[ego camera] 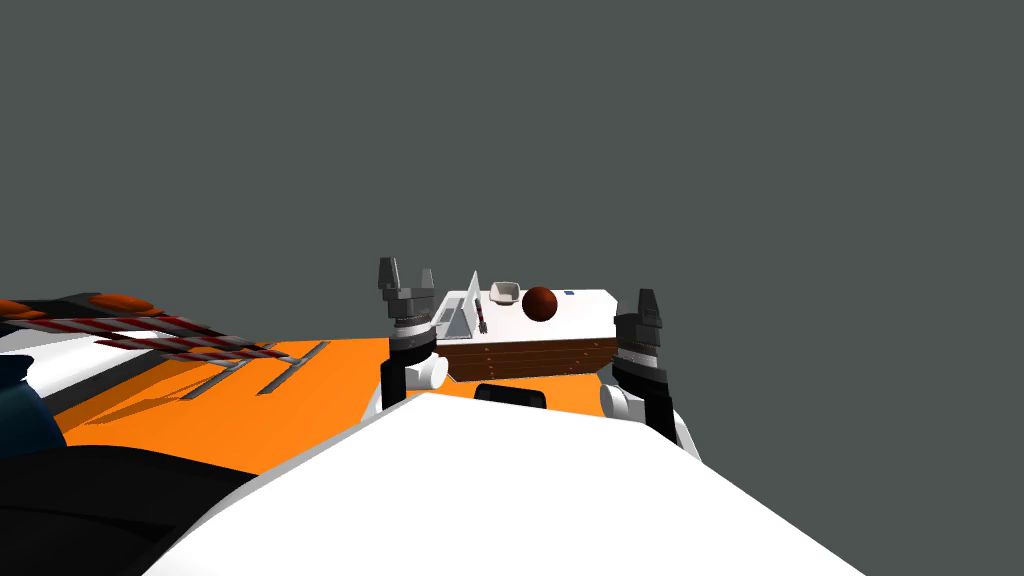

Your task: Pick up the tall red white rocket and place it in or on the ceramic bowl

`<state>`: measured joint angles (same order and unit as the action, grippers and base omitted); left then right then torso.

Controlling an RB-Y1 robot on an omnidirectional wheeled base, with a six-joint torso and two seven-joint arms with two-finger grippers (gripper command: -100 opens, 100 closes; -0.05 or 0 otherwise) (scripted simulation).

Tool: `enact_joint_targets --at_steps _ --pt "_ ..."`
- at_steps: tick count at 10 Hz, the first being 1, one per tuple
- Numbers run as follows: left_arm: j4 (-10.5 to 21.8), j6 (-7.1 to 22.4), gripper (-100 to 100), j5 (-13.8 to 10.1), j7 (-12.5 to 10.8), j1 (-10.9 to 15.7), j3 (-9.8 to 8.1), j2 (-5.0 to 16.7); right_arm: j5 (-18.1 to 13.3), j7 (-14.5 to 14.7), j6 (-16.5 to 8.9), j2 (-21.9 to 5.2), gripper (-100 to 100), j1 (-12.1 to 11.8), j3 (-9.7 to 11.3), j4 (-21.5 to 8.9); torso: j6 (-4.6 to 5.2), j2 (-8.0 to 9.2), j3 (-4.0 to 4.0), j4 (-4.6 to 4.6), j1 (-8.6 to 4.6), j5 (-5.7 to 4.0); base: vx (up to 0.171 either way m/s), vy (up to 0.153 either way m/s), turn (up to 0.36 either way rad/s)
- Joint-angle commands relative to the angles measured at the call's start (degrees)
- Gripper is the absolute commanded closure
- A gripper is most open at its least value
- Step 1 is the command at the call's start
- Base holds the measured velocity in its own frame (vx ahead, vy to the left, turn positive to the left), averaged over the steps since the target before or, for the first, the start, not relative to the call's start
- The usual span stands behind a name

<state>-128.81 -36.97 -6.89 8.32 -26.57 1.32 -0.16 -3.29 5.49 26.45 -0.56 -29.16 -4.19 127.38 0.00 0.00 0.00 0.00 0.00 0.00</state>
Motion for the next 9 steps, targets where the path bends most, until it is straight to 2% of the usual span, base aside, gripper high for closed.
enact_joint_targets --at_steps 1,5,9 --pt "0.4 0.0 -100 -0.7 -0.5 0.1 0.03 1.8 0.0 0.0 0.0 0.0 0 0.0 0.0 0.0 0.00 0.00 0.00 0.00 0.00 0.00 0.002 -0.017 0.002" --pt "2.7 -0.1 -100 -4.8 -3.2 0.6 0.21 6.5 0.0 0.0 0.0 0.0 0 0.0 0.0 0.0 0.00 -0.04 -0.02 -0.01 -0.21 -0.05 0.012 -0.058 0.010" --pt "6.9 -0.2 -100 -11.4 -7.7 1.5 0.41 9.3 0.0 0.0 0.0 0.0 0 0.0 0.0 0.0 0.00 -0.08 -0.05 -0.02 -0.36 -0.08 0.019 -0.104 0.019"
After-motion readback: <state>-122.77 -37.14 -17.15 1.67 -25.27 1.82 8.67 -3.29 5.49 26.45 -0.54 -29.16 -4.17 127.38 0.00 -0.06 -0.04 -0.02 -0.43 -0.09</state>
